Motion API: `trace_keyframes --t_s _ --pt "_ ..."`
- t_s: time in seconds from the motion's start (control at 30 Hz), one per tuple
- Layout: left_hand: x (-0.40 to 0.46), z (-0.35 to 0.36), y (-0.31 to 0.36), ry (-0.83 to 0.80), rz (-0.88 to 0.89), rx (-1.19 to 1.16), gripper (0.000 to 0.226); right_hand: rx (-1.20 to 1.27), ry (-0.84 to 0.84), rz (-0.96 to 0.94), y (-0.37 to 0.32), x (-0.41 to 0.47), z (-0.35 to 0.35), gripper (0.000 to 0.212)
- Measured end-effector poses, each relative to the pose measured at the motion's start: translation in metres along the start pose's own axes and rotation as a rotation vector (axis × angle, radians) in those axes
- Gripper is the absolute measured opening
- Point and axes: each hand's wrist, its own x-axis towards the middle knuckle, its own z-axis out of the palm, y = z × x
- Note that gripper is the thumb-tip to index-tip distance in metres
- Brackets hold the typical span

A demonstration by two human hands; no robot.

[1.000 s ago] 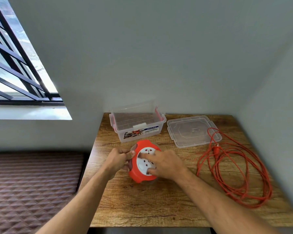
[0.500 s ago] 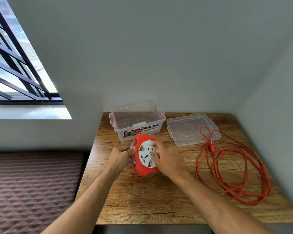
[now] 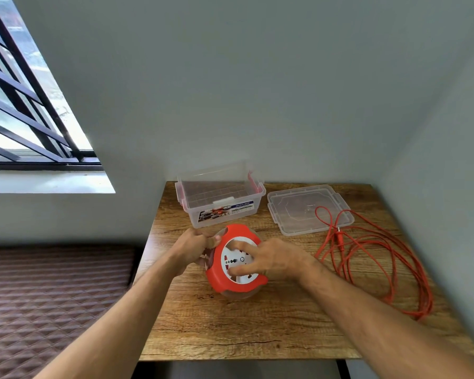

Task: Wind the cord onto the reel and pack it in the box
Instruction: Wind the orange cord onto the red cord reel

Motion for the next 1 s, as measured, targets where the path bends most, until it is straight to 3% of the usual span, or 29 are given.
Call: trace_keyframes --t_s 0.3,0.5,0.6,0.7,0.77,0.83,0.9,1.0 --pt "-0.002 0.002 0.002 -0.008 -0.018 0.012 0.027 -0.09 -0.001 -0.018 -0.002 0.0 0.009 0.066" --pt "-0.003 0.007 -0.006 0.096 0.029 -0.069 0.023 -0.038 0.096 0.282 -0.014 0.012 0.013 0.059" --pt "-0.004 0.012 -0.007 0.127 0.062 -0.149 0.024 0.204 0.24 0.748 -0.027 0.022 0.011 0.069" --pt "-0.006 0.023 -0.005 0.149 0.115 -0.236 0.021 0.694 0.435 1.259 -0.042 0.036 0.003 0.076" --pt "-0.004 0.03 -0.003 0.188 0.131 -0.238 0.02 1.158 0.542 1.441 -0.044 0.045 -0.002 0.072" --pt "-0.002 0.031 -0.003 0.228 0.115 -0.229 0.02 1.438 0.567 1.449 -0.043 0.047 -0.005 0.063" --pt "-0.001 0.028 -0.003 0.246 0.081 -0.278 0.02 1.24 0.524 1.347 -0.042 0.042 -0.007 0.055" --pt "-0.003 0.019 -0.001 0.223 0.054 -0.334 0.022 0.56 0.496 1.126 -0.034 0.027 -0.005 0.036"
